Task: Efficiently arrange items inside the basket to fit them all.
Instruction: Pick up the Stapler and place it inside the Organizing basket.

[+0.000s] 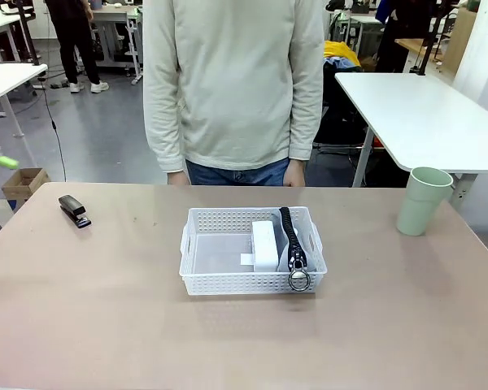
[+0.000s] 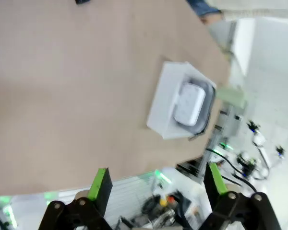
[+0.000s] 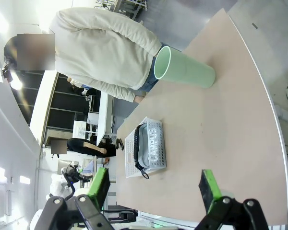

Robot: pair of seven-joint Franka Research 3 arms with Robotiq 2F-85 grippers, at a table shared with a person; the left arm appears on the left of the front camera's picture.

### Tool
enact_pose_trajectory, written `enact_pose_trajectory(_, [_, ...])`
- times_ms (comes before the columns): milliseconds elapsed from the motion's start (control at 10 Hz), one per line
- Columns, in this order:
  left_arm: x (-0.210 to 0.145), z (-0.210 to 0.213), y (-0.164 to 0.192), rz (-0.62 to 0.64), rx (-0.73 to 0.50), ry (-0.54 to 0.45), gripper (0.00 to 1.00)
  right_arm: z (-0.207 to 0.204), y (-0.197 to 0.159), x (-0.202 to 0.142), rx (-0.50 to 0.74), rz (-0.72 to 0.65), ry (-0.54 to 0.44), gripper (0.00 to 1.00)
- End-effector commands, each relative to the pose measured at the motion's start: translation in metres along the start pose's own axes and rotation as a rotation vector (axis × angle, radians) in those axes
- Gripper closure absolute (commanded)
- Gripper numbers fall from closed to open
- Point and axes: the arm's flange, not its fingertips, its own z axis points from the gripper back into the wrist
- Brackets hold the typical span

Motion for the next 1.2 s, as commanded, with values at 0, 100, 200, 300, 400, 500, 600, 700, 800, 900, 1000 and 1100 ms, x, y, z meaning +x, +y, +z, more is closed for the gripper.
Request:
enact_pose_trajectory(0, [0.034, -0.027, -0.020, -0.078, 0.228, -0.049, 0.00, 0.000, 0.001, 0.000, 0.023, 0.025, -0.010, 0.00])
enact_pose_trajectory(100, [0.049, -0.047, -0.030, -0.146, 0.309, -0.161, 0.00, 0.000, 0.001, 0.000, 0.023, 0.025, -0.010, 0.00])
enact_pose_trajectory(200, [0.056, -0.064, -0.036, -0.216, 0.394, -0.248, 0.00, 0.000, 0.001, 0.000, 0.023, 0.025, -0.010, 0.00])
enact_pose_trajectory(300, [0.060, -0.076, -0.040, -0.350, 0.400, -0.407, 0.00, 0.000, 0.001, 0.000, 0.023, 0.025, -0.010, 0.00])
enact_pose_trajectory(400, [0.057, -0.084, -0.037, -0.343, 0.477, -0.386, 0.00, 0.000, 0.001, 0.000, 0.023, 0.025, -0.010, 0.00])
enact_pose_trajectory(500, [0.054, -0.088, -0.033, -0.353, 0.490, -0.428, 0.00, 0.000, 0.001, 0.000, 0.023, 0.025, -0.010, 0.00])
enact_pose_trajectory(600, [0.063, -0.075, -0.055, -0.350, 0.417, -0.328, 0.00, 0.000, 0.001, 0.000, 0.023, 0.025, -0.010, 0.00])
enact_pose_trajectory(700, [0.063, -0.075, -0.055, -0.350, 0.417, -0.328, 0.00, 0.000, 0.001, 0.000, 0.023, 0.025, -0.010, 0.00])
enact_pose_trajectory(800, [0.063, -0.075, -0.055, -0.350, 0.417, -0.328, 0.00, 0.000, 0.001, 0.000, 0.023, 0.025, -0.010, 0.00])
enact_pose_trajectory(900, [0.063, -0.075, -0.055, -0.350, 0.417, -0.328, 0.00, 0.000, 0.001, 0.000, 0.023, 0.025, -0.010, 0.00])
enact_pose_trajectory(1000, [0.062, -0.082, -0.049, -0.371, 0.429, -0.349, 0.00, 0.000, 0.001, 0.000, 0.023, 0.025, -0.010, 0.00])
enact_pose_trajectory(1100, [0.088, -0.085, -0.055, -0.395, 0.619, -0.252, 0.00, 0.000, 0.001, 0.000, 0.023, 0.025, -0.010, 0.00])
